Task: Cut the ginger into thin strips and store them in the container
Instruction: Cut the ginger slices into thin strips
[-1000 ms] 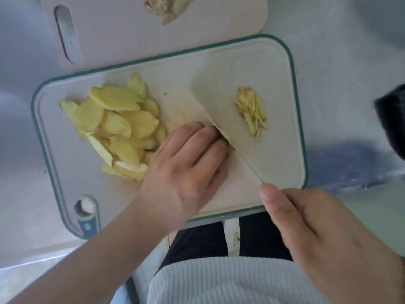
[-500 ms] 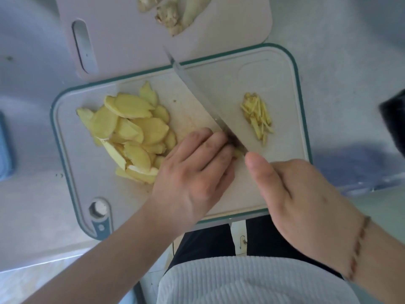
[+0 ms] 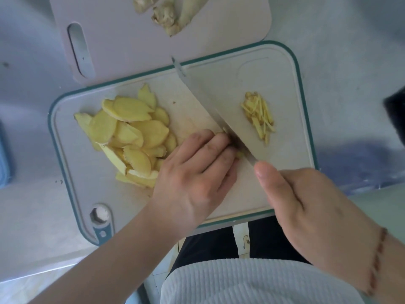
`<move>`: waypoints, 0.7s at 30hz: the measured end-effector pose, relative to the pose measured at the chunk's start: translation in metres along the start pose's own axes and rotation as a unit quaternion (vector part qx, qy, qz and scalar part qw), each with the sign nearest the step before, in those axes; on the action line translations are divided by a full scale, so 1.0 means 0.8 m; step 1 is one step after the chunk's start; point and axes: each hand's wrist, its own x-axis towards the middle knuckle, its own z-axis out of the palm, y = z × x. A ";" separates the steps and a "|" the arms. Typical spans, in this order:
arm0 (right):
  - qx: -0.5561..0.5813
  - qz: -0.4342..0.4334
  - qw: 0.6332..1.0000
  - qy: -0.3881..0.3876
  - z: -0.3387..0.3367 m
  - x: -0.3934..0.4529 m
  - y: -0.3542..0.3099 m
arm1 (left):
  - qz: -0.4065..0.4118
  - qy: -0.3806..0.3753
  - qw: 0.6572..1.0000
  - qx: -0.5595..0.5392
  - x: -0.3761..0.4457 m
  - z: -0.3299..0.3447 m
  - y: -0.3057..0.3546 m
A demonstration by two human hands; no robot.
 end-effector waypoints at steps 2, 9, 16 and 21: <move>0.001 0.009 1.000 0.000 -0.002 -0.012 -0.001 | -0.003 0.005 1.000 -0.003 0.001 -0.001 0.001; -0.002 0.037 0.999 -0.017 -0.003 -0.027 0.000 | 0.001 -0.009 1.000 -0.003 -0.001 -0.003 0.002; 0.004 0.015 1.000 -0.018 -0.003 -0.006 -0.009 | -0.001 -0.004 1.000 -0.002 0.000 -0.003 0.002; 0.015 0.046 0.998 -0.040 -0.008 -0.033 -0.005 | -0.007 0.008 1.000 -0.008 0.003 -0.006 0.004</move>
